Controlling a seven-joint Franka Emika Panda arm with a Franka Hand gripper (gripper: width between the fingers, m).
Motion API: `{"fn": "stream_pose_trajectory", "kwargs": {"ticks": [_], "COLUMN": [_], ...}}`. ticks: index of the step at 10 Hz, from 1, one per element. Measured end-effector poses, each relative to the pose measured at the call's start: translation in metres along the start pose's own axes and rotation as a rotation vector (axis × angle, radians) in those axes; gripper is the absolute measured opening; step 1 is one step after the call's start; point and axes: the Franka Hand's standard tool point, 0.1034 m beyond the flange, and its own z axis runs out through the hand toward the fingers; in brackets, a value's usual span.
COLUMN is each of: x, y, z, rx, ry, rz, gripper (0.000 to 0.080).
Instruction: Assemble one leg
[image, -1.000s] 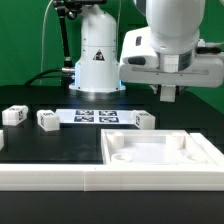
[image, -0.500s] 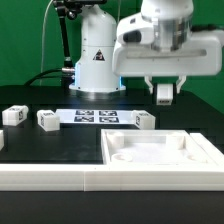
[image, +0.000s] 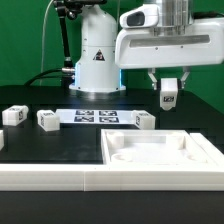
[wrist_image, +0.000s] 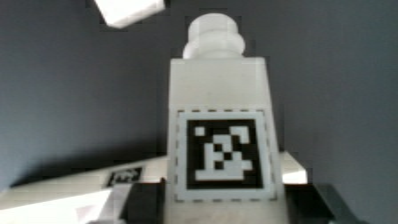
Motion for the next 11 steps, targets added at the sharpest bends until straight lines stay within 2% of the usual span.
{"fn": "stream_pose_trajectory", "kwargs": {"ticks": [1,4,5,6,7,8,9,11], "x": [0.002,0.026,0.039,0.046,0.045,0.042,0.035,0.036], "y": [0.0,0.001,0.002,-0.001,-0.003,-0.004,-0.002,0.0], "z": [0.0,-0.015,-0.024,-0.026,-0.025,-0.022,-0.009,-0.003], "rx": [-0.001,0.015,0.025,0.037,0.054,0.061,0.054,0.03], "ry": [0.059,0.251,0.333,0.392,0.479,0.525,0.499,0.46], "rz": [-0.041,-0.119,-0.133,-0.135,-0.131,-0.126,-0.118,-0.175], "gripper": [0.0292,0.0292,0.0292,0.0292,0.0292,0.0292,0.0292,0.0292]}}
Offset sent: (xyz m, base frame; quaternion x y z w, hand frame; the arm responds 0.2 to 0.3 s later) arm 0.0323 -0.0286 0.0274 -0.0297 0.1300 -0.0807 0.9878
